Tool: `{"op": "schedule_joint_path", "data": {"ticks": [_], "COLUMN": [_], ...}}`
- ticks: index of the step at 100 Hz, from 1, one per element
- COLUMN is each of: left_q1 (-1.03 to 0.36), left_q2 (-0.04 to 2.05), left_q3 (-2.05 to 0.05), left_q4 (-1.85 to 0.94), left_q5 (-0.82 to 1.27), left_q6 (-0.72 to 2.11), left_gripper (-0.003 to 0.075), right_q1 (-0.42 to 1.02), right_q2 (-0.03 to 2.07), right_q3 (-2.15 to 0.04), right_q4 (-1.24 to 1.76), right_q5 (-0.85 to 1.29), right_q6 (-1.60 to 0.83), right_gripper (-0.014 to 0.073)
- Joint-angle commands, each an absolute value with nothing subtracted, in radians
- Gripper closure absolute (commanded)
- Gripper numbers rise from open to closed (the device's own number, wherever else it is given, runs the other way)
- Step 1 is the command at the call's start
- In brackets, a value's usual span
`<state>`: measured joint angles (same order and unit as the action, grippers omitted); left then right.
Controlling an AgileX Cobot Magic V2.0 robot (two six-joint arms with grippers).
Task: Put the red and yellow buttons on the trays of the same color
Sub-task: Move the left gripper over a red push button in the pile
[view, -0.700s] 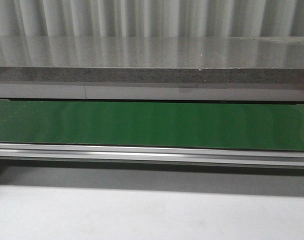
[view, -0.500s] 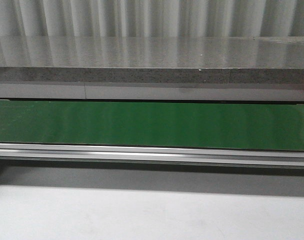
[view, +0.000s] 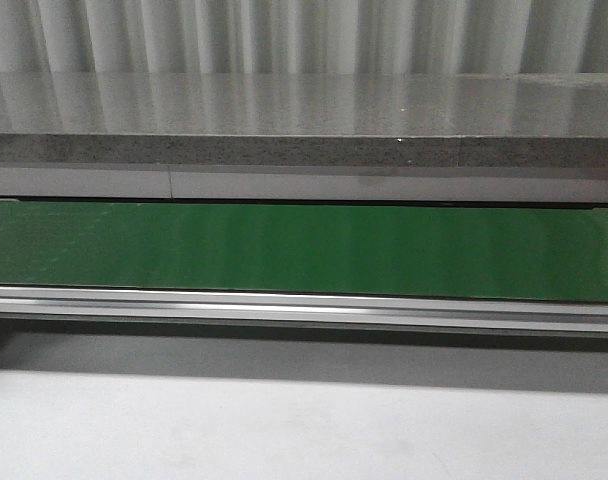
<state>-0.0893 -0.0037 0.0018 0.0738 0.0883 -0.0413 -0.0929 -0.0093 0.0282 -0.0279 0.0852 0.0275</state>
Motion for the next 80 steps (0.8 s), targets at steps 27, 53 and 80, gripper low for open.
{"op": "schedule_joint_path", "data": {"ticks": [27, 53, 80], "left_q1": [-0.095, -0.095, -0.095], "left_q2": [-0.019, 0.191, 0.468], "left_q3": [-0.122, -0.432, -0.591], "left_q4": [0.000, 0.028, 0.081], "left_q5": [0.201, 0.634, 0.677], "left_q6": [-0.040, -0.040, -0.145], "left_gripper": [0.0741, 0.0741, 0.0715], "right_q1": [-0.095, -0.095, -0.095], "right_q2": [-0.020, -0.020, -0.020], "right_q3": [0.008, 0.008, 0.008], "right_q4": [-0.027, -0.027, -0.027], "right_q5": [0.011, 0.011, 0.011], "right_q6": [0.018, 0.018, 0.018], "right_gripper": [0.0659, 0.0659, 0.0659]}}
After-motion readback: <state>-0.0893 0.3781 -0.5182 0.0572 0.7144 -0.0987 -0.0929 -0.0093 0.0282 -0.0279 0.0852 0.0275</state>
